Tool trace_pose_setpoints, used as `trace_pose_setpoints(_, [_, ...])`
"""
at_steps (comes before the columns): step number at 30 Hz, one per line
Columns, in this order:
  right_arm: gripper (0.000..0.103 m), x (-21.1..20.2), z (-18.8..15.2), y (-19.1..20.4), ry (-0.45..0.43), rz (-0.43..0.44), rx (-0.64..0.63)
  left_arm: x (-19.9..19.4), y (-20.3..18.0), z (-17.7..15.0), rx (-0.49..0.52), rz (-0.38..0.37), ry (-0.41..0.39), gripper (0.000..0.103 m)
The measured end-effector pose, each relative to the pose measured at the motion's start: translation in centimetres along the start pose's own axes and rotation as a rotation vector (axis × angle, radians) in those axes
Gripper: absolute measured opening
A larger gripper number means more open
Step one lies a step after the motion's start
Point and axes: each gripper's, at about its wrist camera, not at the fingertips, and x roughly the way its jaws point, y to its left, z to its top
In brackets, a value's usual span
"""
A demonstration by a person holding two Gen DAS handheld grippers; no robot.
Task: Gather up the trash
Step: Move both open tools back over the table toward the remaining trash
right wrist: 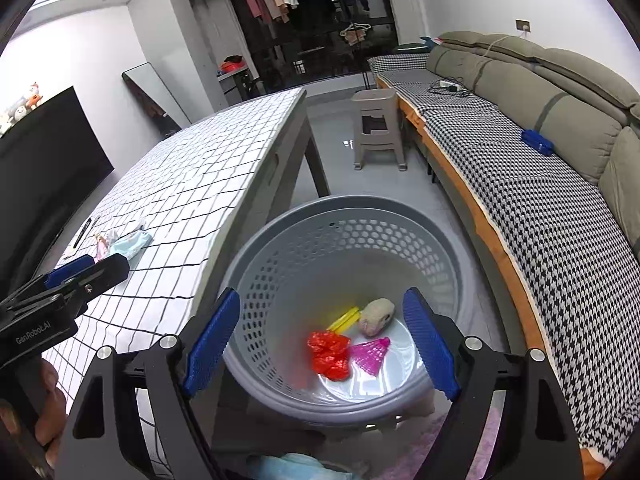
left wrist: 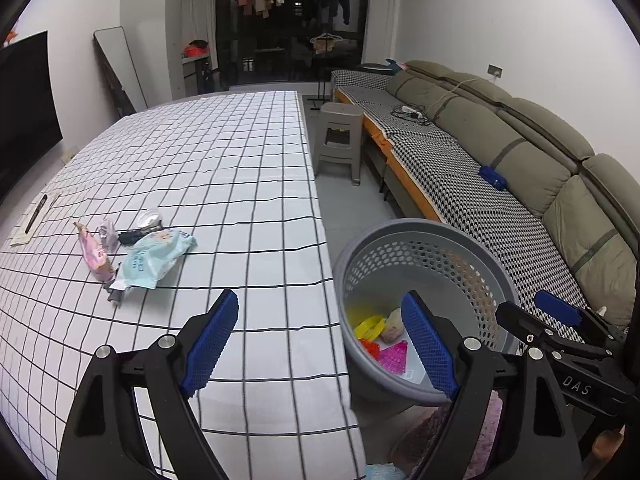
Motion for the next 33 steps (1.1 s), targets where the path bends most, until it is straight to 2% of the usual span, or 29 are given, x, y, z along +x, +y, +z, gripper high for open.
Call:
trace_pose_setpoints(20, [0.080, 1.9, 1.6, 6.1, 0.005, 0.049, -0.098, -1.1, 6.0, 0.3, -0.061, 0.067, -0.018, 0.082])
trace_pose_setpoints(33, [0.080, 5.4, 2.0, 10.1, 0.062, 0.136, -0.158, -1.4, 11.6, -1.2, -0.134, 0.187, 0.010, 0.082])
